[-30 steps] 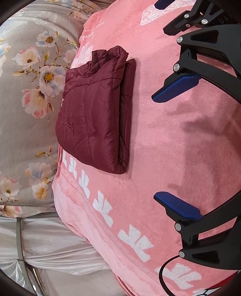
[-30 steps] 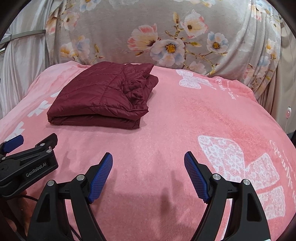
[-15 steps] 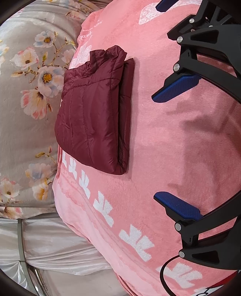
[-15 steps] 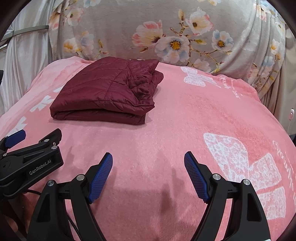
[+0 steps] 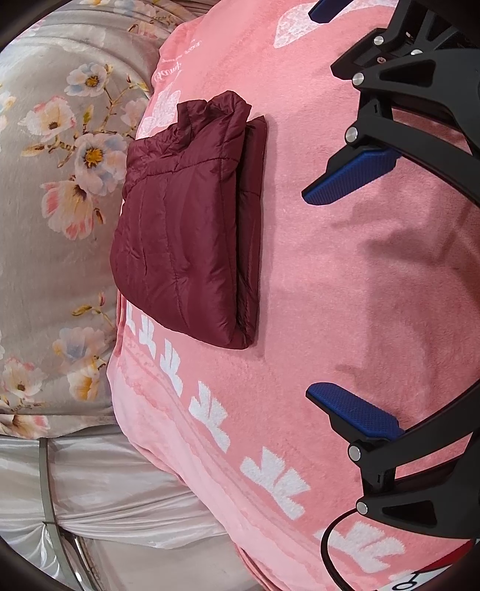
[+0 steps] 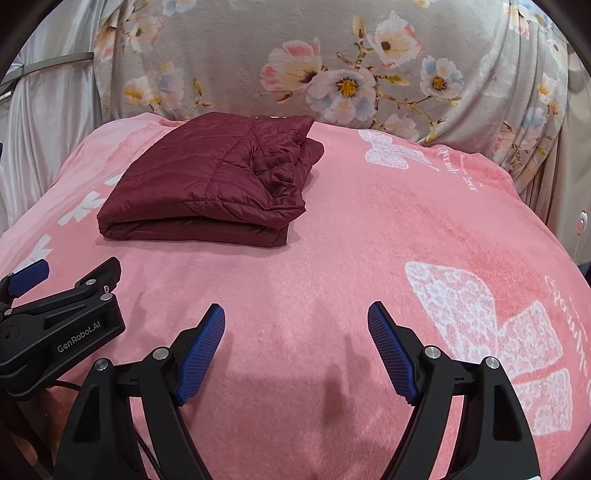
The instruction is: Fold large clothes
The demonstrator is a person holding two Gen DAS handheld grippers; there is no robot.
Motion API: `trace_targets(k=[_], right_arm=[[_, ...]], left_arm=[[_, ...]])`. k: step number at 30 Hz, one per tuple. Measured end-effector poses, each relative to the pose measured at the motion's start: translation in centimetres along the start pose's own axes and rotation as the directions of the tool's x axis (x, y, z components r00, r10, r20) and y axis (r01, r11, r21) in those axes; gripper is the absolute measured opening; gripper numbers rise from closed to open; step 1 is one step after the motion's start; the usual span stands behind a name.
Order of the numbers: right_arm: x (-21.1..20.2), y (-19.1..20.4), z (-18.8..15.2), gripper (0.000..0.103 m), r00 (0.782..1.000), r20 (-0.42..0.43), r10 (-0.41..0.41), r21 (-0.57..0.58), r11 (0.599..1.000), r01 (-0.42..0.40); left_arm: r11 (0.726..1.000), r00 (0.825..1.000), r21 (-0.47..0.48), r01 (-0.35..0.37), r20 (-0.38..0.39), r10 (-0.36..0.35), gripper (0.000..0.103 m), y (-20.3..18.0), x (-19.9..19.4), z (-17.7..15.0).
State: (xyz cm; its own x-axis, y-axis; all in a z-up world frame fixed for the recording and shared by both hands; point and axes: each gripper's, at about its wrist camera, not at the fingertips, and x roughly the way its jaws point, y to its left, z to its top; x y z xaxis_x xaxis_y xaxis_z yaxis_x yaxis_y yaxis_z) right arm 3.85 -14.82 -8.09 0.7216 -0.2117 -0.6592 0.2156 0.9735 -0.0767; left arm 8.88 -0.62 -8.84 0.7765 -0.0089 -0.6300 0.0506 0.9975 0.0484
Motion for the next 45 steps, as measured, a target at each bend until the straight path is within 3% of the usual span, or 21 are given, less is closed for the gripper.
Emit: trace_targets(k=[45], right_arm=[[0.13,0.15,0.15,0.078,1.000,-0.003,-0.002,0.002,1.000,0.002]], left_arm=[[1.000,1.000,0.020,0.006,0.005,-0.006,0.095,0.58,0.05,-0.04]])
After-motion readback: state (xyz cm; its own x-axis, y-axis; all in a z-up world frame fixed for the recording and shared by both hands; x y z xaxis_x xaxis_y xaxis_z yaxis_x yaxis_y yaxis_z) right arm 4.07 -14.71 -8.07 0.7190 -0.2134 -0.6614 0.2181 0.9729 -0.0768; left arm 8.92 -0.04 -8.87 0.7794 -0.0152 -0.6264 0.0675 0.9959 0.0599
